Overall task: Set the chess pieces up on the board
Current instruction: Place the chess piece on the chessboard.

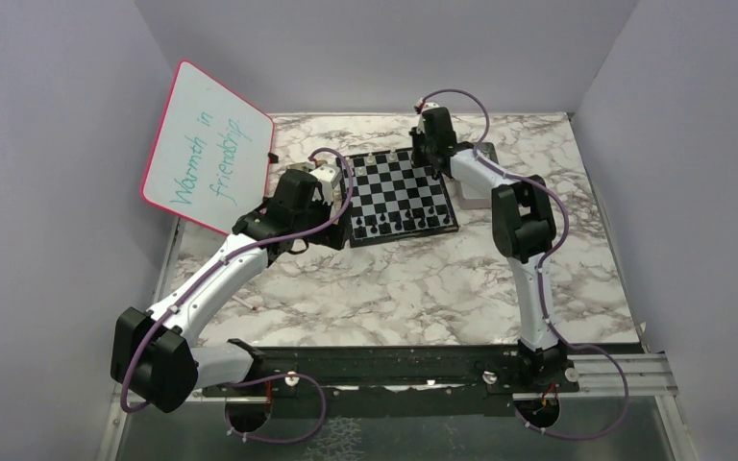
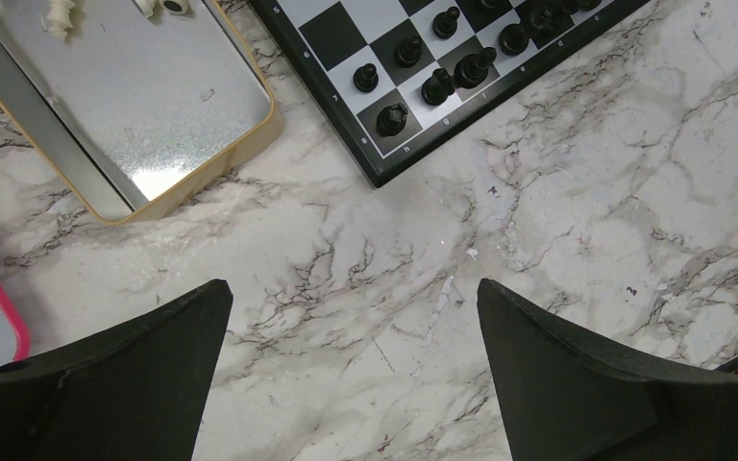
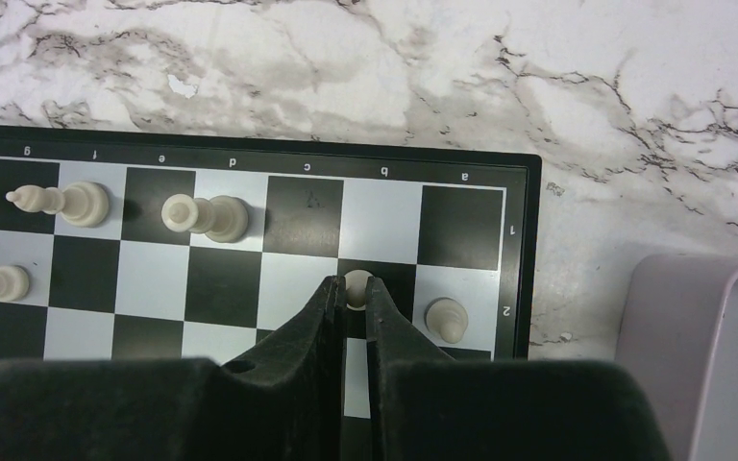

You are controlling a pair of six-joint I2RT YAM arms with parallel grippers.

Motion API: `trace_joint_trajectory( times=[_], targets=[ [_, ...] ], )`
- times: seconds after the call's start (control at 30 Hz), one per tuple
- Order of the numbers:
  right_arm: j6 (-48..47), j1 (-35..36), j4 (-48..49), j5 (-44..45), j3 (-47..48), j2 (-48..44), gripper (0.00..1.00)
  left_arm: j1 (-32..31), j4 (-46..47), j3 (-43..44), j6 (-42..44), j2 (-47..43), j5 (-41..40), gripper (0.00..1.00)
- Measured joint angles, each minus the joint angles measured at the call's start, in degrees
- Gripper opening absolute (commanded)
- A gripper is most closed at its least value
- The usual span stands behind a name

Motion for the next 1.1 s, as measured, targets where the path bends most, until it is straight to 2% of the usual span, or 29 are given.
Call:
trace_joint_trajectory(
  times=[1.1],
  targets=[
    [-0.9,1.2,0.2,5.4,-0.7,-0.2,0.14,0.0,-0.2,-0.2,0.0,-0.6,0.3,0.99]
  ],
)
